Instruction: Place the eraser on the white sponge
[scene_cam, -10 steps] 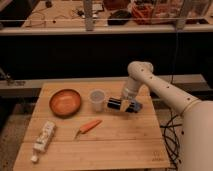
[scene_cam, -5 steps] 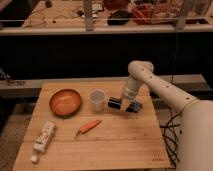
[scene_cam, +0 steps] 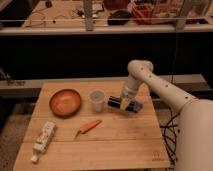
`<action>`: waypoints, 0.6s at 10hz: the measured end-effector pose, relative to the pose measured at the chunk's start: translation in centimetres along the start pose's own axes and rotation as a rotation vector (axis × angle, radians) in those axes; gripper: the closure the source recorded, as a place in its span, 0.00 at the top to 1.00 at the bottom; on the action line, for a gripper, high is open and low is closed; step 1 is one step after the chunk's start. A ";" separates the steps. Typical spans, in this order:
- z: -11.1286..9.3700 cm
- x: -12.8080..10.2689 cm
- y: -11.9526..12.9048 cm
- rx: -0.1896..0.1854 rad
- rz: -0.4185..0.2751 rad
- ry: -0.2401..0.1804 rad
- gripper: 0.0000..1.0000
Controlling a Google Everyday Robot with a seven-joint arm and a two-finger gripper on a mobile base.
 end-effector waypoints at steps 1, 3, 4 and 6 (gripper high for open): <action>0.1 0.0 0.0 -0.001 0.005 0.000 0.02; 0.1 0.2 -0.1 0.001 0.016 0.000 0.02; 0.1 0.2 -0.1 0.000 0.017 0.000 0.02; 0.2 -0.1 -0.2 -0.001 0.017 0.000 0.02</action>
